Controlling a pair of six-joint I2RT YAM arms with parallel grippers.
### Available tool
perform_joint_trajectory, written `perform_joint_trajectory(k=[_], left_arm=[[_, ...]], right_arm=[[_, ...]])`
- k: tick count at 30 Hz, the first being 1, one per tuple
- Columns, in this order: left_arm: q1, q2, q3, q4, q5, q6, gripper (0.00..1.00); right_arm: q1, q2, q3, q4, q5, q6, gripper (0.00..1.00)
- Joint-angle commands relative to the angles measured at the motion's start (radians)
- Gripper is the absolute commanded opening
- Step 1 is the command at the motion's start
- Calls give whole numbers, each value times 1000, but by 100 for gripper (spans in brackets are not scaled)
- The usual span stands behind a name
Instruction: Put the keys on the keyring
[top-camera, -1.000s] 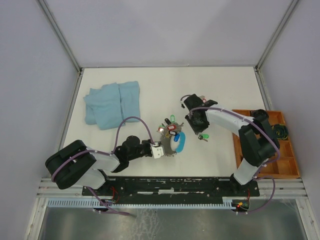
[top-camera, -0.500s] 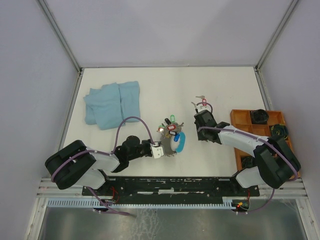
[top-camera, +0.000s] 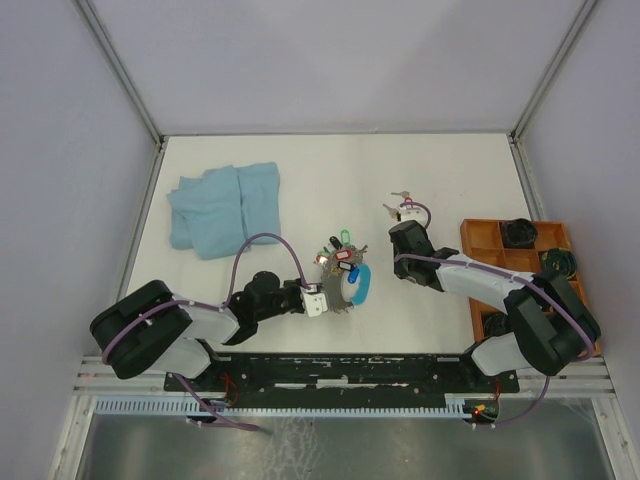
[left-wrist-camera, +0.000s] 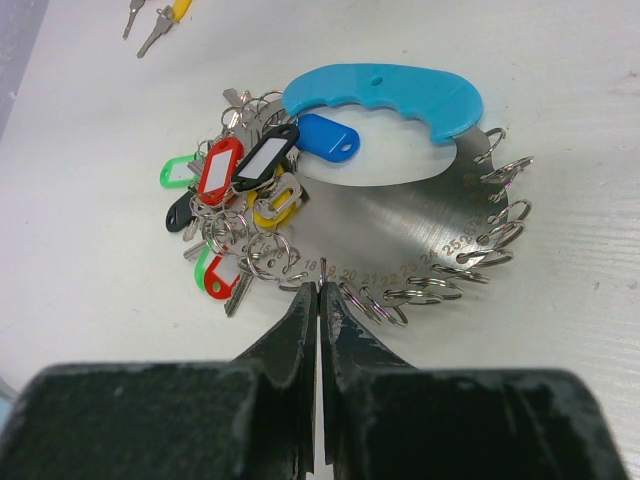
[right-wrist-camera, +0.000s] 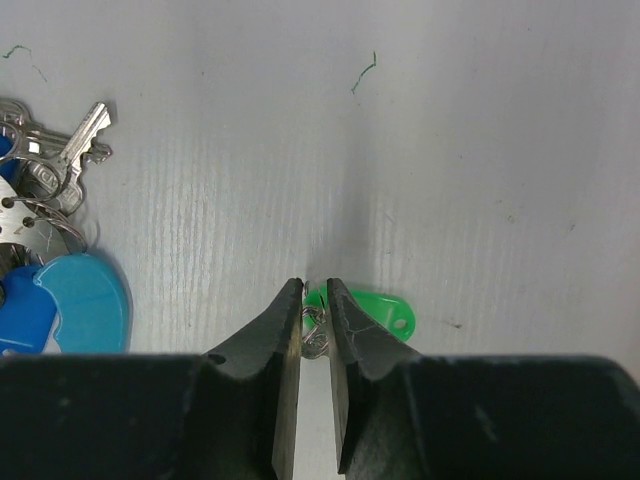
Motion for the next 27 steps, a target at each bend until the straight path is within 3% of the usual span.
perform_joint_trajectory(k=[1,16,22,27], left_arm=[[-6,-17,22,50,33,1,3],[-6,-14,24,51,36,-2,3],[-6,-13,25,50,36,-2,3],[-6,-15,23,50,36,-3,3]], right_arm=[[4,1,7,14,29,32,23],[11,-8,-9,-19,11,56,18],[11,-27,16,-65,-2,42,7],[11,-44,100,-215,-51,-3,1]])
